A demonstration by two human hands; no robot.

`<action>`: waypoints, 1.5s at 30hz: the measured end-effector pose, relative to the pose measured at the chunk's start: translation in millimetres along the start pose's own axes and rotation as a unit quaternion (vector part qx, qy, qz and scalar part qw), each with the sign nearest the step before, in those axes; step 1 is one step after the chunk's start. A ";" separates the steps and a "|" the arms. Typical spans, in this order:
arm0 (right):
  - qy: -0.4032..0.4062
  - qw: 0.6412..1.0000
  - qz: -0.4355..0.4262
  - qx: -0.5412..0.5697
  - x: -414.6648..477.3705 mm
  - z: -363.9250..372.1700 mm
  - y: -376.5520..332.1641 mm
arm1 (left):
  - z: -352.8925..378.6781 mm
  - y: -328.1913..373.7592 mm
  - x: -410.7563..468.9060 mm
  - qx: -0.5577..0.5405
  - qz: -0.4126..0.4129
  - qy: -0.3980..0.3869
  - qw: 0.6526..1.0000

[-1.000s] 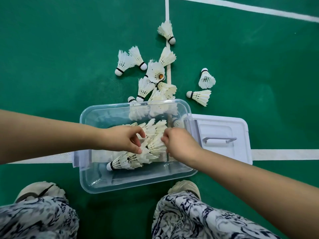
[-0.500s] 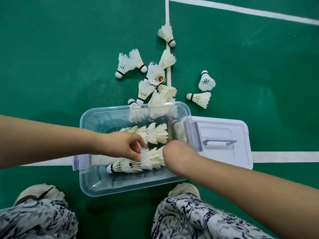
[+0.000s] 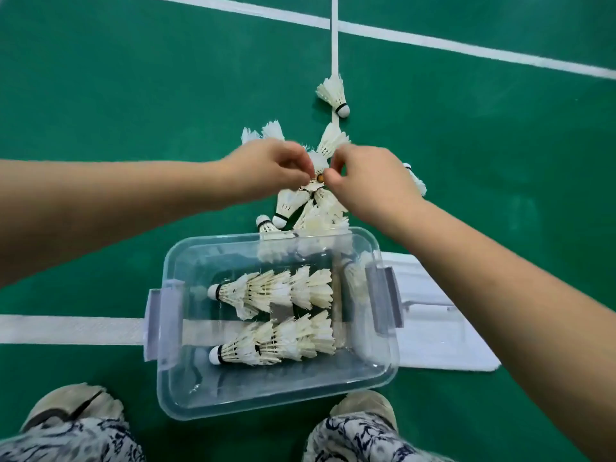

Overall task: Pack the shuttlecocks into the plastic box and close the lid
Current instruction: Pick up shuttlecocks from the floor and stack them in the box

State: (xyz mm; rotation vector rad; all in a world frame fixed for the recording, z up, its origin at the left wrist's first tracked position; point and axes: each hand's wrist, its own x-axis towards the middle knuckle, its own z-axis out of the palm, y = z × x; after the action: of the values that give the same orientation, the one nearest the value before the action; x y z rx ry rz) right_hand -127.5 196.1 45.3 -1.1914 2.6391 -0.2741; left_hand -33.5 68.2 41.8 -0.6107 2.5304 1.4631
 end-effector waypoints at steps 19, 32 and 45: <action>-0.177 0.981 -0.028 -0.068 116.6 92.9 28.6 | -42.8 -93.8 112.3 0.322 -0.069 0.015 0.944; -0.130 0.988 -0.053 -0.060 118.6 101.9 28.6 | -26.6 -92.2 140.0 0.293 -0.090 0.015 0.952; -0.092 0.995 -0.040 -0.019 107.1 97.9 42.9 | -22.1 -96.7 140.6 0.263 -0.051 0.004 0.963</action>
State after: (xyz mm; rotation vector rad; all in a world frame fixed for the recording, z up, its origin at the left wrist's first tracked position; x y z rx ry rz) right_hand -198.7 135.9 -73.8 -1.2717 2.4537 -0.1210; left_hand -118.5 -31.0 -70.1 -0.6360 2.6785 0.6990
